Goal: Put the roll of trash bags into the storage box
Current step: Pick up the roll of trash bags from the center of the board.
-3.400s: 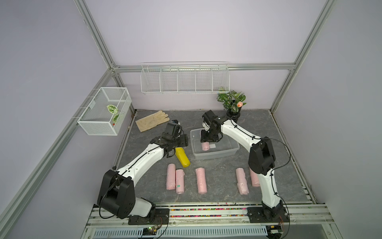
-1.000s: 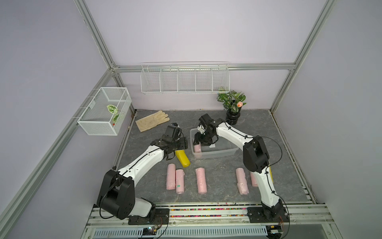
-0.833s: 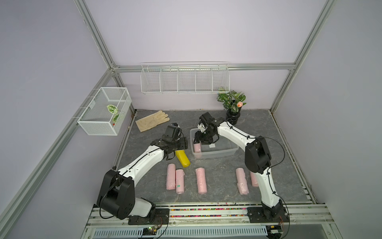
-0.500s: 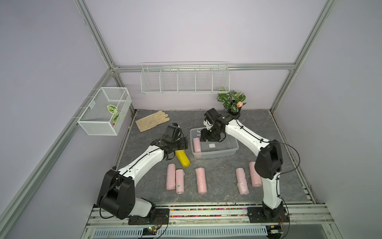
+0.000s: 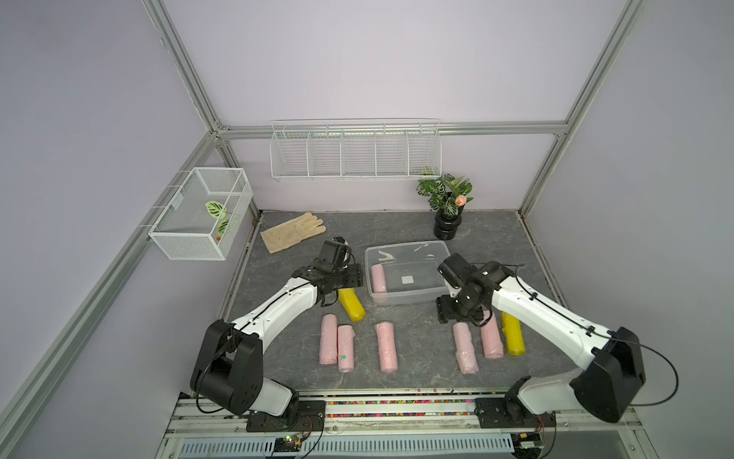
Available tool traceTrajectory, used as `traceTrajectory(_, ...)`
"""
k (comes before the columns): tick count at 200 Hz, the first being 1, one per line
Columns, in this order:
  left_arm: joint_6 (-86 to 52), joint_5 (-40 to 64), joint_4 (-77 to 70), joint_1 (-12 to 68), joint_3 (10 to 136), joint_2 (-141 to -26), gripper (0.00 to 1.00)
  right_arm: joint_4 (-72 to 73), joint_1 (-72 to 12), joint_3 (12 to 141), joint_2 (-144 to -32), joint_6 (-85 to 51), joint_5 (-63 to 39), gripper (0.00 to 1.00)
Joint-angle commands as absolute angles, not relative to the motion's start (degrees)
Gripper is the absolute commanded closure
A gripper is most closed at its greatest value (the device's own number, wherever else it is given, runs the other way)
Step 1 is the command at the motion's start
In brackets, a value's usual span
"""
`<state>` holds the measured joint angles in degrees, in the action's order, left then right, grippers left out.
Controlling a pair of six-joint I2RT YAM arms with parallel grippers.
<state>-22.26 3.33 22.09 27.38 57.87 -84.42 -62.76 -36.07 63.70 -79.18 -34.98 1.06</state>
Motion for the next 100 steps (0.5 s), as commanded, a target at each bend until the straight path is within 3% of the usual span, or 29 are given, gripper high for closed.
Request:
traceTrajectory(1, -21.7, 5.1, 20.9, 27.1, 60.5, -85.8, 0.27, -61.8, -36.4, 57.9, -76.4, -38.9, 1.4, 0.24)
traceTrajectory(100, -18.8, 12.2, 22.4, 27.1, 64.4, -90.4, 0.29, -58.7, -36.6, 49.8, -75.0, -42.9, 2.5, 0.22)
